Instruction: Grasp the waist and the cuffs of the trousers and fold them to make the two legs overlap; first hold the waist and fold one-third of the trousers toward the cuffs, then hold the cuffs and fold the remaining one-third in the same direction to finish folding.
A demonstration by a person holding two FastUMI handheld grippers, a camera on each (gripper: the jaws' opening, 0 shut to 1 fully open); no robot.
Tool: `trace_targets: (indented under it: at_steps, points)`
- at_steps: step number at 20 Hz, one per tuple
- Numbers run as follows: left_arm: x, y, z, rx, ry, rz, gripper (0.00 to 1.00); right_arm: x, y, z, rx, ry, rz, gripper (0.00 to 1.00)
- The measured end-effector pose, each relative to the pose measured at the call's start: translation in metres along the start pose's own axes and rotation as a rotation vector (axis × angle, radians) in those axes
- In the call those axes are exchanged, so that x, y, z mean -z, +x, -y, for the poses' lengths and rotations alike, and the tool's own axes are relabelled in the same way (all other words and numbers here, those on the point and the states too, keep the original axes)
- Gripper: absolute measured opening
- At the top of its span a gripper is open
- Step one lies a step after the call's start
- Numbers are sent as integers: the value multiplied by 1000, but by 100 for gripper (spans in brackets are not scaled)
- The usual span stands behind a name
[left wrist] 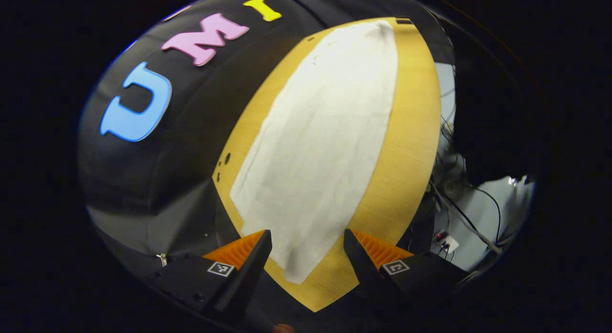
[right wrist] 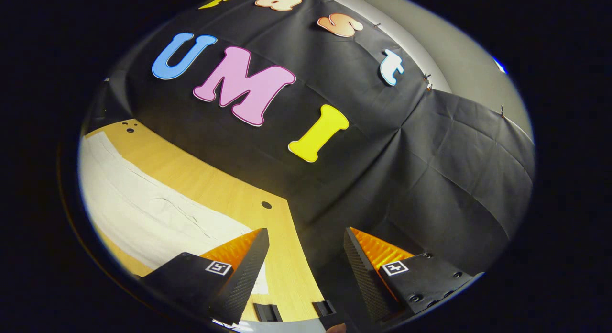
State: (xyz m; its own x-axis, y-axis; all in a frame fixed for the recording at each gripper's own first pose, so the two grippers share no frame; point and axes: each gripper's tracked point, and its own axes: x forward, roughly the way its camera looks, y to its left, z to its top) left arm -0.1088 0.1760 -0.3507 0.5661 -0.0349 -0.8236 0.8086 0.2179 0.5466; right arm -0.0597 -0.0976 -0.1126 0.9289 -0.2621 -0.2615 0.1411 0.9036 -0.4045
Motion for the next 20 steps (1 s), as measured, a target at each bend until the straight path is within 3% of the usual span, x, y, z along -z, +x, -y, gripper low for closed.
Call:
trace_targets:
  at_steps: [4,10,13,14,16,18,20]
  points:
    - [3,21,0,17,73,-34,95,3,-4,6,13,-15,-6,97]
    - [-10,64,-34,37,106,-104,91,21,-5,8,15,-75,-26,97]
    - [-13,83,-32,142,81,-155,66,47,3,-2,-71,-245,-43,97]
    - [-13,87,-31,162,80,-173,41,58,7,-8,-104,-284,-47,97]
    - [-13,90,-28,209,96,-207,18,73,18,-18,-170,-313,-50,97]
    - [-13,90,-28,257,105,-233,8,90,31,-32,-244,-378,-56,97]
    - [-13,91,-29,287,64,-257,7,114,45,-48,-327,-469,-53,97]
